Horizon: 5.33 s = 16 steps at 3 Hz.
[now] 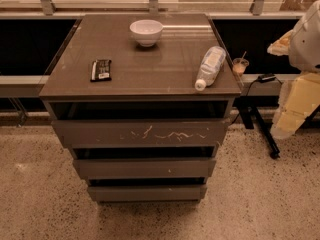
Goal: Open top drawer
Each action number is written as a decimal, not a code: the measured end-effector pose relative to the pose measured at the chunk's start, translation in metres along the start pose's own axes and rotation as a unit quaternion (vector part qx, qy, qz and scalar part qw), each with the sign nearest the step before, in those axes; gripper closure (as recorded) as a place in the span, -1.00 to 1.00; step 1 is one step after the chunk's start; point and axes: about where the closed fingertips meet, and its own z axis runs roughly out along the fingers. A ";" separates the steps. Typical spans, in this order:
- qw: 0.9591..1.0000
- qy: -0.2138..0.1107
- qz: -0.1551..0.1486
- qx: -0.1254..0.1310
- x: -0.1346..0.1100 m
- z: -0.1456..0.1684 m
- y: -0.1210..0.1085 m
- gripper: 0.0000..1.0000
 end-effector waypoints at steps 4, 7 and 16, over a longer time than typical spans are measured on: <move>0.994 -0.066 -0.049 -0.069 0.062 0.182 0.025 -1.00; 0.994 -0.085 -0.065 -0.013 0.036 0.211 0.013 -1.00; 0.988 -0.123 -0.079 -0.039 -0.018 0.333 -0.063 -0.02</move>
Offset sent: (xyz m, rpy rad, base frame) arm 0.0346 -0.0294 -0.1289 0.1593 0.0333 0.1386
